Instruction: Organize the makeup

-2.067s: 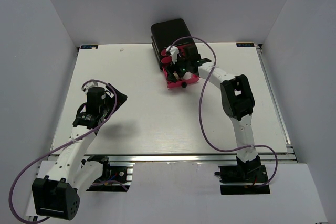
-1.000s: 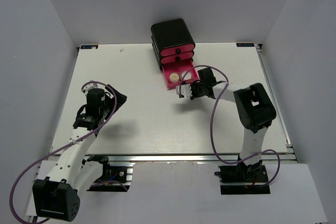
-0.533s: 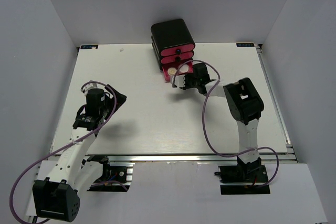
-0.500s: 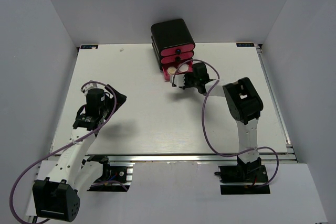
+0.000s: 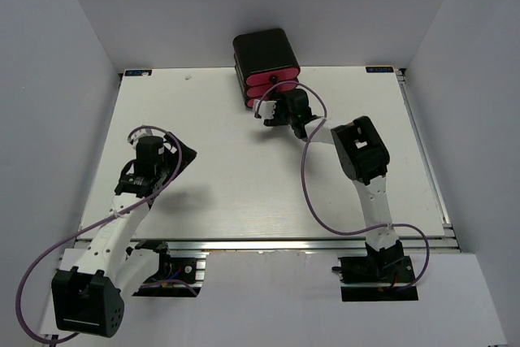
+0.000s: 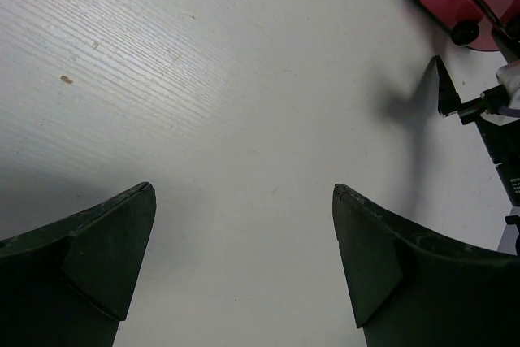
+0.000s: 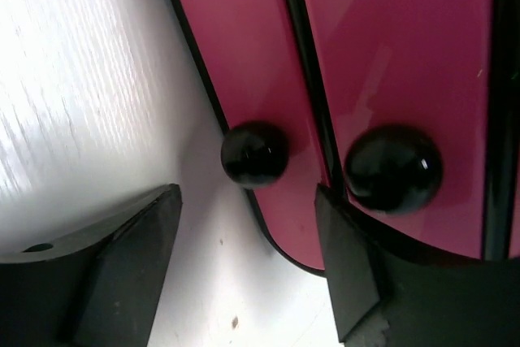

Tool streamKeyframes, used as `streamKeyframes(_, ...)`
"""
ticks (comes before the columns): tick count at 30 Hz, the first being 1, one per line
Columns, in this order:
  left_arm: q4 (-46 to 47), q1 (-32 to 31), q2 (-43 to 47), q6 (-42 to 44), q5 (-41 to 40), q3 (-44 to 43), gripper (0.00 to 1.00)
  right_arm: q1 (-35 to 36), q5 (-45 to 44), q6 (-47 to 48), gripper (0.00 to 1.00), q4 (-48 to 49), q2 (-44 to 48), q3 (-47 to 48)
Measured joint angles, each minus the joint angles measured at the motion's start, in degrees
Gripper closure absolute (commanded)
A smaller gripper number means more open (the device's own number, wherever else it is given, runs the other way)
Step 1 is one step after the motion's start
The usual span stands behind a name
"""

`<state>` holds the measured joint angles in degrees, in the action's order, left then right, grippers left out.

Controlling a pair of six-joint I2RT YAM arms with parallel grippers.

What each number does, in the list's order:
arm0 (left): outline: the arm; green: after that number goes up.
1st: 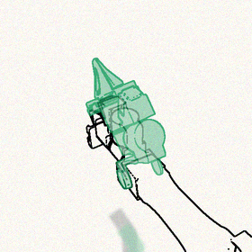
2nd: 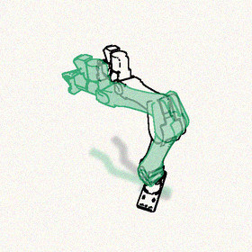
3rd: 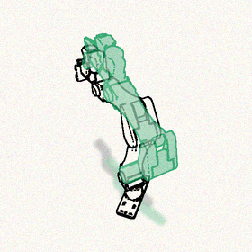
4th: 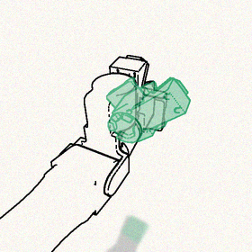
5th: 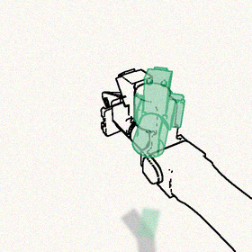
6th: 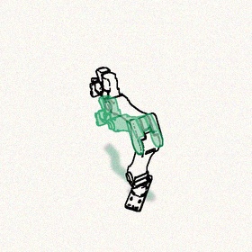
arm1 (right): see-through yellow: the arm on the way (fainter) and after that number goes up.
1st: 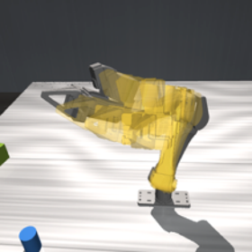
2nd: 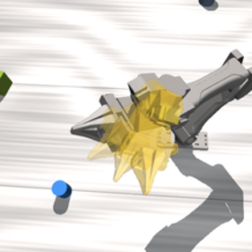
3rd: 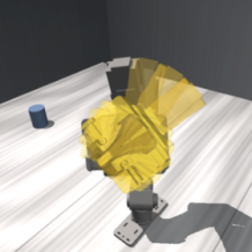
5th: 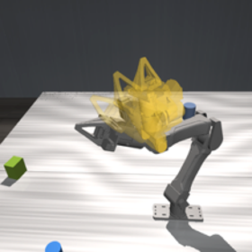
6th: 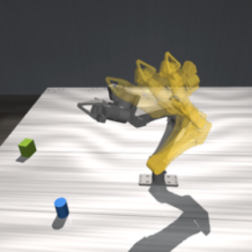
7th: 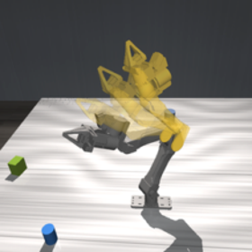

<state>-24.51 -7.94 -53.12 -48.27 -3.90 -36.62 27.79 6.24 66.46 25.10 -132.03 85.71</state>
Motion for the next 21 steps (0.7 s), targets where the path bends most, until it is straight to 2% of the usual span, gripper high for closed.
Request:
streamKeyframes(3,-0.4,0.0,-0.1,0.0,0.0,-0.4,0.02,0.5,-0.3,-0.5,0.22,0.9,-0.3,0.4)
streamKeyframes(7,-0.5,0.0,-0.1,0.1,0.0,-0.8,0.02,0.8,-0.3,-1.3,0.23,1.8,-0.4,0.2)
streamKeyframes(11,-0.7,0.0,-0.1,0.2,0.0,-0.9,0.02,0.7,-0.5,-2.1,0.21,4.7,2.5,-5.4)
streamKeyframes(13,-0.7,0.0,0.0,0.2,0.0,-0.9,0.02,0.5,-0.4,-3.3,0.11,4.2,6.6,-10.5)
streamKeyframes(17,0.1,0.2,0.6,0.5,0.6,-0.8,0.02,-0.1,1.1,-9.9,0.11,-2.8,16.9,-18.3)
streamKeyframes(21,2.5,0.3,2.7,1.8,3.0,-0.3,0.02,-1.6,5.4,-23.5,0.11,-16.7,28.1,-17.4)
